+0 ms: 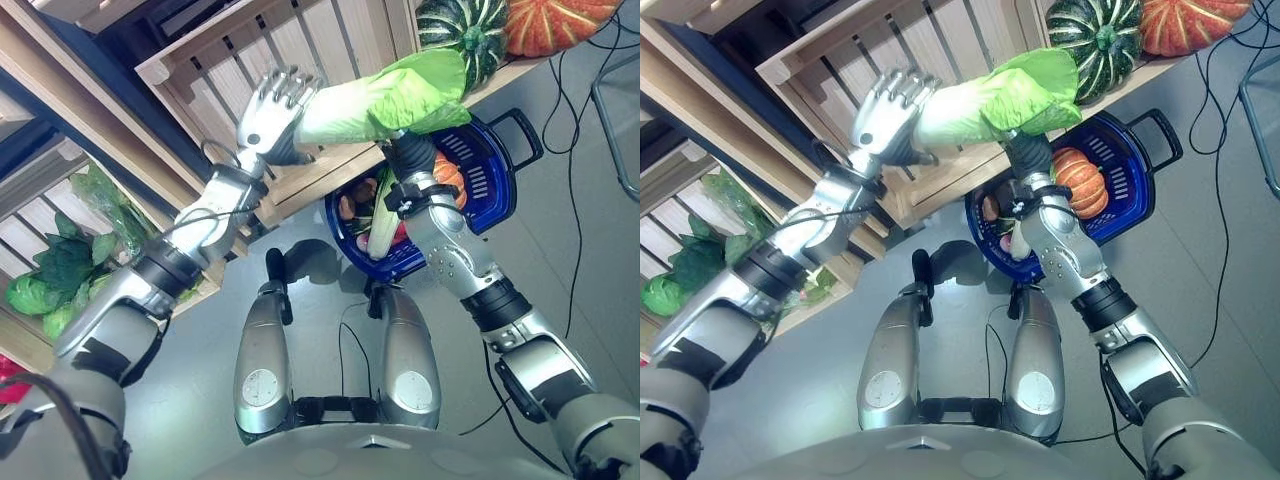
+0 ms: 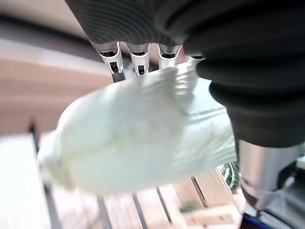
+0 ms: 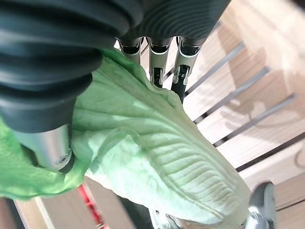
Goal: Pick up fruits and vegetables into the basket
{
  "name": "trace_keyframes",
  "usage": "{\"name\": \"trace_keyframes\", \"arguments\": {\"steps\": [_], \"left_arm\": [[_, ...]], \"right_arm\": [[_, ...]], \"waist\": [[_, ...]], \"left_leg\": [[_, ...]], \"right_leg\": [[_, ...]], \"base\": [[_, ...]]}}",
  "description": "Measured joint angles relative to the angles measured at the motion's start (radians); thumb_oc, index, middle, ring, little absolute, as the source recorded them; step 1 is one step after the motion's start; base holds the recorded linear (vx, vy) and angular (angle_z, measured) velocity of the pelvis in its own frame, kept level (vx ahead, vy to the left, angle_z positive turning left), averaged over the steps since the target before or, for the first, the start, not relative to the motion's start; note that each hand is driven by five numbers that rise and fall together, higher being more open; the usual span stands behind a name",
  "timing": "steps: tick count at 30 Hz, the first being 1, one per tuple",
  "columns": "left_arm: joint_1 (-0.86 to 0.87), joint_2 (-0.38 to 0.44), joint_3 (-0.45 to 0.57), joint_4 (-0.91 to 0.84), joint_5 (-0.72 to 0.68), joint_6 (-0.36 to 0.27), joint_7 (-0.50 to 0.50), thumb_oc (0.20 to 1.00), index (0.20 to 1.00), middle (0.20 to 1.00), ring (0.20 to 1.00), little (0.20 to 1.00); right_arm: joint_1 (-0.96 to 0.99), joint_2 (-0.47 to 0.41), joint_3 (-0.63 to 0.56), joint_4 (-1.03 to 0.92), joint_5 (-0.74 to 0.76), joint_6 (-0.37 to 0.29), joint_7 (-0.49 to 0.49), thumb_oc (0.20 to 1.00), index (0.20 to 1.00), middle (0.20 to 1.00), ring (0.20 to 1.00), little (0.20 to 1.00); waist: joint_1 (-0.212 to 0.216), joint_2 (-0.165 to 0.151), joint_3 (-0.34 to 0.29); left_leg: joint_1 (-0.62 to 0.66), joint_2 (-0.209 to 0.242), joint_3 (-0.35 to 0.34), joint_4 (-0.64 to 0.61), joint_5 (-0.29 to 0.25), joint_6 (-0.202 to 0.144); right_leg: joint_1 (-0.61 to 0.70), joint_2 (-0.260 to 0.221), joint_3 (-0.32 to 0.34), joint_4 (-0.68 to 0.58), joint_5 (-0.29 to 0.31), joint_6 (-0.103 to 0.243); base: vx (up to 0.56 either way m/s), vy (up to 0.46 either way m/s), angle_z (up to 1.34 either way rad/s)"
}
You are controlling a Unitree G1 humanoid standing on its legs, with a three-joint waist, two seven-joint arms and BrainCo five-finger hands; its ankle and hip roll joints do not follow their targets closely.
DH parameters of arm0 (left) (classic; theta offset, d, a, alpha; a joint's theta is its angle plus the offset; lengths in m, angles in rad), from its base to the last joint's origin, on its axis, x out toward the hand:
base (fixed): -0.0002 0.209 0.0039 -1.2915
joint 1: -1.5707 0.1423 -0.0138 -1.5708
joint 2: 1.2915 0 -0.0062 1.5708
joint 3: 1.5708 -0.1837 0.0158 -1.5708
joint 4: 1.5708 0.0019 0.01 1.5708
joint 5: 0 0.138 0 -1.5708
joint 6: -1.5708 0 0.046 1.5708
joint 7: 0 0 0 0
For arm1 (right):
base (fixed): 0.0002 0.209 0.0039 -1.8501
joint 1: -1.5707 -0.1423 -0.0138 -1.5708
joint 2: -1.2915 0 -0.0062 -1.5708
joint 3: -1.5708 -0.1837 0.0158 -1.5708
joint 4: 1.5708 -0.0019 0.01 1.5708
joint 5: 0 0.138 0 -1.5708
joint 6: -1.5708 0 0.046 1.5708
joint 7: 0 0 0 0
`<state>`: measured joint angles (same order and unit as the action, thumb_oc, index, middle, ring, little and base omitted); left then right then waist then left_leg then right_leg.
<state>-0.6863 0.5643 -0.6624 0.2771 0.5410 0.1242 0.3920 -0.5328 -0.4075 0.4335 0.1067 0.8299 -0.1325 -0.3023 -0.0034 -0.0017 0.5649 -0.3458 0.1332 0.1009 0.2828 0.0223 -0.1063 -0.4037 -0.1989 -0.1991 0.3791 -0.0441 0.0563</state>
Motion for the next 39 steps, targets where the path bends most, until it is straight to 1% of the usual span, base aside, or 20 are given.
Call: {"name": "trace_keyframes", "arguments": {"steps": [2,5,6,8,10,11,12,14,15,17,18,22,24,25,28,31,32,33,35,39], "left_arm": [[0.064,-0.002,0.018,0.014,-0.106,-0.032,0.038,1.0,1.0,1.0,1.0,1.0],[0.171,-0.004,0.059,0.039,-0.211,-0.087,0.064,1.0,1.0,1.0,1.0,1.0],[0.217,-0.003,0.09,0.053,-0.248,-0.106,0.063,1.0,1.0,1.0,1.0,1.0],[0.322,0.003,0.129,0.115,-0.331,-0.122,0.059,1.0,1.0,1.0,1.0,1.0],[0.434,-0.001,0.178,0.116,-0.387,-0.188,0.055,1.0,1.0,1.0,1.0,1.0],[0.49,-0.004,0.189,0.118,-0.412,-0.205,0.048,1.0,1.0,1.0,1.0,1.0],[0.527,-0.004,0.2,0.118,-0.434,-0.218,0.045,1.0,1.0,1.0,1.0,1.0],[0.579,-0.008,0.232,0.119,-0.462,-0.23,0.04,1.0,1.0,1.0,1.0,1.0],[0.579,-0.008,0.232,0.119,-0.462,-0.23,0.04,1.0,1.0,1.0,1.0,1.0],[0.597,-0.009,0.248,0.116,-0.475,-0.253,0.041,1.0,1.0,1.0,1.0,1.0],[0.597,-0.009,0.248,0.116,-0.475,-0.253,0.041,1.0,1.0,1.0,1.0,1.0],[0.616,-0.017,0.269,0.058,-0.477,-0.288,0.051,1.0,1.0,1.0,1.0,1.0],[0.62,-0.017,0.269,0.03,-0.477,-0.305,0.053,1.0,1.0,1.0,1.0,1.0],[0.619,-0.016,0.268,0.007,-0.478,-0.305,0.051,1.0,1.0,1.0,1.0,1.0],[0.619,-0.013,0.267,-0.034,-0.502,-0.306,0.027,1.0,1.0,1.0,1.0,1.0],[0.619,0.001,0.26,-0.05,-0.523,-0.302,-0.017,1.0,1.0,1.0,1.0,1.0],[0.618,0.003,0.259,-0.052,-0.527,-0.301,-0.026,1.0,1.0,1.0,1.0,1.0],[0.618,0.01,0.253,-0.056,-0.544,-0.299,-0.045,1.0,1.0,1.0,1.0,1.0],[0.611,0.02,0.225,-0.059,-0.562,-0.284,-0.075,1.0,1.0,1.0,1.0,1.0],[0.6,0.023,0.176,-0.054,-0.617,-0.238,-0.107,1.0,1.0,1.0,1.0,1.0]], "right_arm": [[0.053,-0.002,-0.036,-0.036,-0.049,0.0,0.003,0.2,0.2,0.2,0.2,0.2],[0.131,-0.003,-0.092,-0.084,-0.09,-0.007,0.008,0.2,0.2,0.2,0.2,0.2],[0.162,0.0,-0.129,-0.113,-0.095,-0.037,0.004,0.2,0.2,0.2,0.2,0.2],[0.196,0.002,-0.242,-0.166,-0.108,-0.127,-0.01,0.2,0.2,0.2,0.2,0.2],[0.218,-0.009,-0.385,-0.217,-0.127,-0.214,-0.022,0.2,0.2,0.2,0.2,0.2],[0.24,-0.015,-0.446,-0.219,-0.125,-0.253,-0.024,0.2,0.2,0.2,0.2,0.2],[0.257,-0.027,-0.484,-0.223,-0.125,-0.279,-0.028,0.2,0.2,0.2,0.2,0.2],[0.288,-0.054,-0.518,-0.225,-0.125,-0.314,-0.038,0.2,0.2,0.2,0.2,0.2],[0.288,-0.054,-0.518,-0.225,-0.125,-0.314,-0.038,0.2,0.2,0.2,0.2,0.2],[0.352,-0.059,-0.516,-0.225,-0.125,-0.327,-0.04,0.2,0.2,0.2,0.2,0.2],[0.352,-0.059,-0.516,-0.225,-0.125,-0.327,-0.04,0.2,0.2,0.2,0.2,0.2],[0.469,-0.06,-0.518,-0.223,-0.127,-0.329,-0.068,0.2,0.2,0.2,0.2,0.2],[0.479,-0.06,-0.519,-0.221,-0.153,-0.329,-0.108,0.2,0.2,0.2,0.2,0.2],[0.482,-0.062,-0.519,-0.221,-0.204,-0.328,-0.158,0.2,0.2,0.2,0.2,0.2],[0.479,-0.084,-0.519,-0.218,-0.301,-0.303,-0.252,0.2,0.2,0.2,0.2,0.2],[0.45,-0.104,-0.515,-0.173,-0.384,-0.226,-0.309,0.2,0.2,0.2,0.2,0.2],[0.442,-0.107,-0.511,-0.162,-0.388,-0.21,-0.315,0.2,0.2,0.2,0.2,0.2],[0.418,-0.119,-0.494,-0.134,-0.403,-0.172,-0.327,0.2,0.2,0.2,0.2,0.2],[0.387,-0.124,-0.474,-0.085,-0.429,-0.115,-0.333,0.2,0.2,0.2,0.2,0.2],[0.305,-0.145,-0.411,0.028,-0.427,-0.05,-0.322,0.2,0.2,0.2,0.2,0.2]], "waist": [[-0.001,0.001,0.001],[-0.007,0.003,0.001],[-0.009,0.004,0.002],[-0.028,0.011,0.004],[-0.031,0.014,0.004],[-0.032,0.015,0.004],[-0.033,0.016,0.004],[-0.036,0.019,0.004],[-0.036,0.019,0.004],[-0.051,0.031,0.008],[-0.051,0.031,0.008],[-0.059,0.036,0.009],[-0.06,0.038,0.009],[-0.065,0.038,0.009],[-0.069,0.039,0.008],[-0.068,0.04,0.008],[-0.066,0.04,0.008],[-0.066,0.041,0.008],[-0.062,0.052,0.008],[-0.045,0.069,0.008]], "left_leg": [[-0.012,0.0,0.01,-0.006,0.0,0.0],[-0.017,0.0,0.022,-0.011,0.0,0.0],[-0.018,-0.001,0.03,-0.015,0.0,0.0],[-0.031,-0.001,0.033,-0.016,0.001,0.001],[-0.046,0.0,0.039,-0.017,0.002,0.002],[-0.048,0.0,0.044,-0.018,0.002,0.002],[-0.051,-0.001,0.052,-0.021,0.002,0.002],[-0.059,-0.002,0.062,-0.028,0.005,0.003],[-0.059,-0.002,0.062,-0.028,0.005,0.003],[-0.088,-0.002,0.062,-0.03,0.013,0.003],[-0.088,-0.002,0.062,-0.03,0.013,0.003],[-0.106,-0.002,0.068,-0.045,0.021,0.002],[-0.116,-0.002,0.07,-0.046,0.022,0.002],[-0.122,-0.003,0.072,-0.046,0.023,0.002],[-0.134,-0.005,0.074,-0.046,0.023,0.002],[-0.157,-0.007,0.076,-0.046,0.027,0.002],[-0.159,-0.008,0.078,-0.046,0.027,0.002],[-0.169,-0.01,0.081,-0.045,0.028,0.003],[-0.184,-0.012,0.081,-0.045,0.03,0.005],[-0.205,-0.014,0.078,-0.043,0.033,0.006]], "right_leg": [[-0.022,-0.001,0.008,0.003,0.0,0.0],[-0.037,0.0,0.019,0.003,0.0,0.0],[-0.044,0.0,0.024,0.003,0.0,0.001],[-0.061,-0.001,0.027,0.006,0.0,0.002],[-0.083,0.0,0.032,0.009,0.0,0.001],[-0.091,0.0,0.038,0.013,0.0,0.001],[-0.101,0.0,0.044,0.016,0.0,0.001],[-0.122,-0.001,0.053,0.022,-0.001,0.002],[-0.122,-0.001,0.053,0.022,-0.001,0.002],[-0.153,0.0,0.053,0.024,0.0,0.001],[-0.153,0.0,0.053,0.024,0.0,0.001],[-0.183,0.001,0.058,0.027,0.0,0.001],[-0.195,0.002,0.06,0.029,0.0,0.001],[-0.205,0.001,0.063,0.034,0.0,0.001],[-0.223,-0.001,0.068,0.043,-0.001,-0.001],[-0.254,-0.003,0.072,0.053,-0.002,-0.001],[-0.259,-0.004,0.074,0.056,-0.002,-0.002],[-0.272,-0.006,0.076,0.06,-0.002,-0.002],[-0.289,-0.01,0.076,0.064,-0.002,-0.002],[-0.309,-0.013,0.074,0.071,-0.003,-0.002]], "base": [[0.0,0.012,-0.1],[-0.03,0.016,-0.1],[-0.03,-0.001,-0.12],[-0.03,-0.013,-0.06],[-0.04,-0.018,-0.07],[-0.03,-0.026,-0.12],[-0.02,-0.028,-0.13],[-0.02,-0.036,-0.11],[-0.01,-0.028,-0.04],[0.0,0.0,0.0],[-0.02,-0.039,-0.02],[-0.01,-0.044,-0.03],[0.0,-0.047,-0.04],[0.01,-0.045,-0.02],[0.01,-0.05,-0.02],[0.01,-0.026,-0.01],[0.01,-0.019,-0.04],[0.0,0.0,0.0],[0.01,-0.019,0.01],[0.02,-0.052,0.02]]}}
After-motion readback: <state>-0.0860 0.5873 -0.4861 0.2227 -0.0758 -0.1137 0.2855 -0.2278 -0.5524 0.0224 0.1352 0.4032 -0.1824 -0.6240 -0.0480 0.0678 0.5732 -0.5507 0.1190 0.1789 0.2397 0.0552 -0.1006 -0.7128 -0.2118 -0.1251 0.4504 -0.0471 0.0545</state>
